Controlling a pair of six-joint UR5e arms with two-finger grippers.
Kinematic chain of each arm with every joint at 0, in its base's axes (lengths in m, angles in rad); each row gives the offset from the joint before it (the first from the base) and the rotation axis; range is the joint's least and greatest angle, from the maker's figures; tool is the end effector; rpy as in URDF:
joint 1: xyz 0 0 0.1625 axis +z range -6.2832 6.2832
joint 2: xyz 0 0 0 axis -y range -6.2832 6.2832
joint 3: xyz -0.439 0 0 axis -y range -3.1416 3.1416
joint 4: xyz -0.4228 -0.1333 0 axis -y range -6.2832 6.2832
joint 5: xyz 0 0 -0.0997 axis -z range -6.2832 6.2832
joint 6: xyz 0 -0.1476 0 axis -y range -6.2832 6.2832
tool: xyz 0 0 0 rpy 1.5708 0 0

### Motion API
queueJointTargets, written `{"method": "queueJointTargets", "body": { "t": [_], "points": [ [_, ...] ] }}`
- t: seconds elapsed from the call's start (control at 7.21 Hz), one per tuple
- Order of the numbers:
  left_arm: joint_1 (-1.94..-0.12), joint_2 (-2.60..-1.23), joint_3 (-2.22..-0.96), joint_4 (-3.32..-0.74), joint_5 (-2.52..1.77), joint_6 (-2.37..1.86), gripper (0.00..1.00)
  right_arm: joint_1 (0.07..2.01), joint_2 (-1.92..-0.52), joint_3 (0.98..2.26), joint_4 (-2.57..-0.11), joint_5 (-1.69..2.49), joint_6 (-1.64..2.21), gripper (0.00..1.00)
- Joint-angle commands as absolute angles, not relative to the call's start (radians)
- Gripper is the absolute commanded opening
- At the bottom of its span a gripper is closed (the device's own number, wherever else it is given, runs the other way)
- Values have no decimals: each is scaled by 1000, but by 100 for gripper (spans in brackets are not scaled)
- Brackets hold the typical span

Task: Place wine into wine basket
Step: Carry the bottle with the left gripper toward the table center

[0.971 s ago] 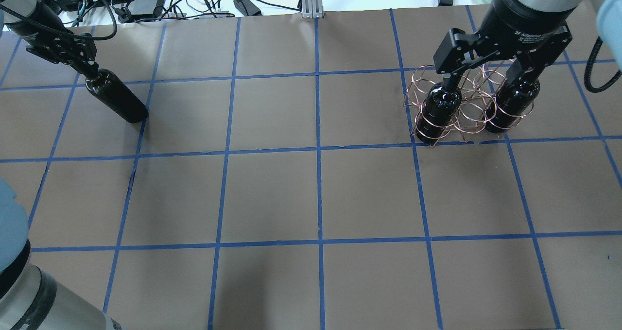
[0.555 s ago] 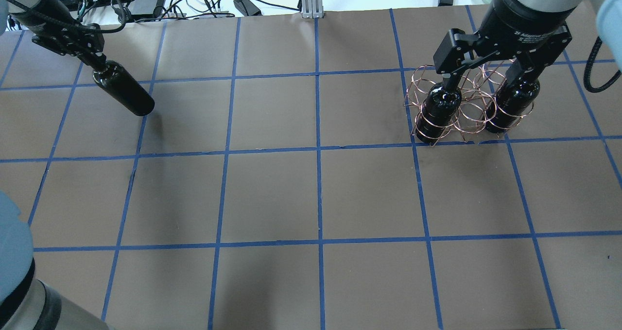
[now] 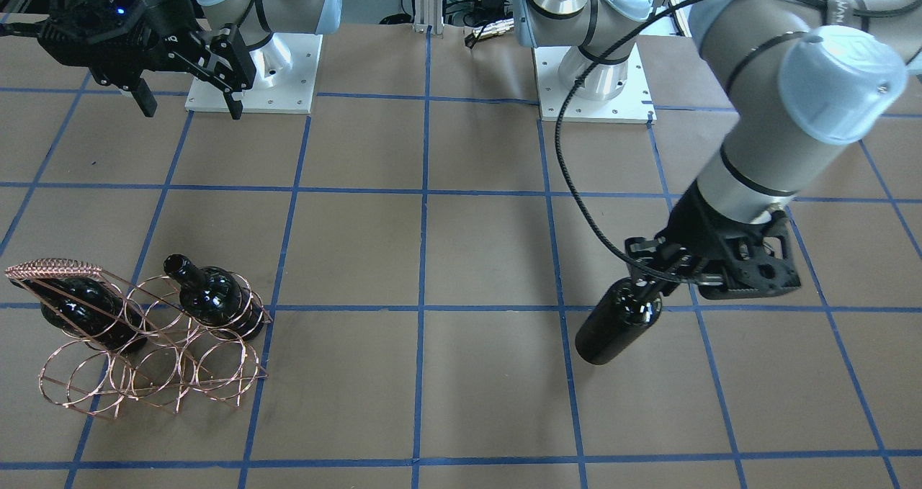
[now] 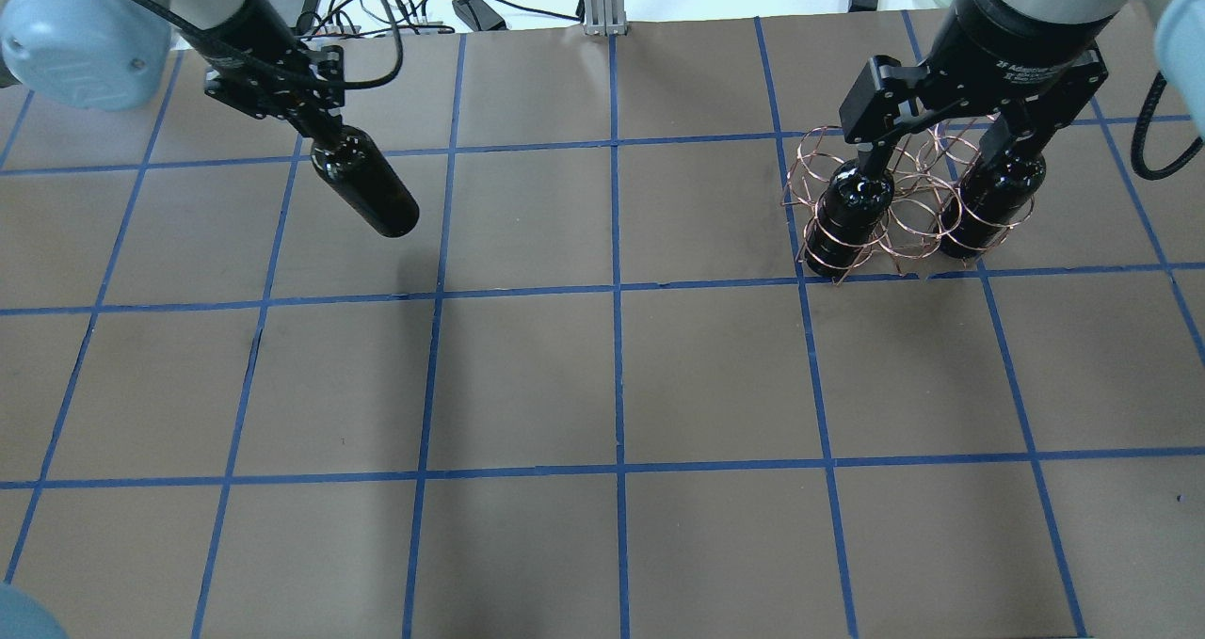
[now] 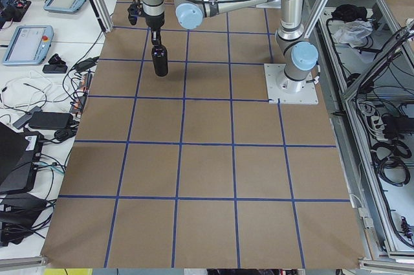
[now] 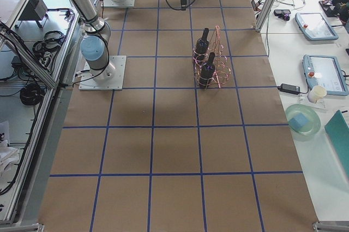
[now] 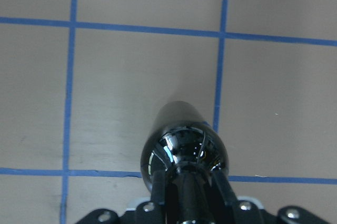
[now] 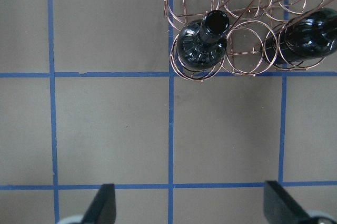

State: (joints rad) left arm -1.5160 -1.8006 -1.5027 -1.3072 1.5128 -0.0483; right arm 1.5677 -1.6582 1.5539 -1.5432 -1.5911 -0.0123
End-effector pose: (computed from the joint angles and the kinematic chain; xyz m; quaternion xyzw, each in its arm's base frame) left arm -0.1071 -0.6383 0.3854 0.0500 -0.9970 0.0510 0.0288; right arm 0.1288 -0.4933 0.5043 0.0042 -0.9992 0.0383 0.0104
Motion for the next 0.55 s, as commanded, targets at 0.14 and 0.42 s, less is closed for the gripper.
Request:
{"method": "queueJointTargets", "body": {
  "t": [0.14, 0.42],
  "points": [
    [-1722, -1743, -1622, -1221, 1517, -335, 0, 1568, -1658, 1554, -1543, -1592, -12, 100],
    [-1852, -1726, -1677, -1187, 1523, -452, 0, 1568, -1658, 1554, -1543, -1592, -12, 100]
  ]
}}
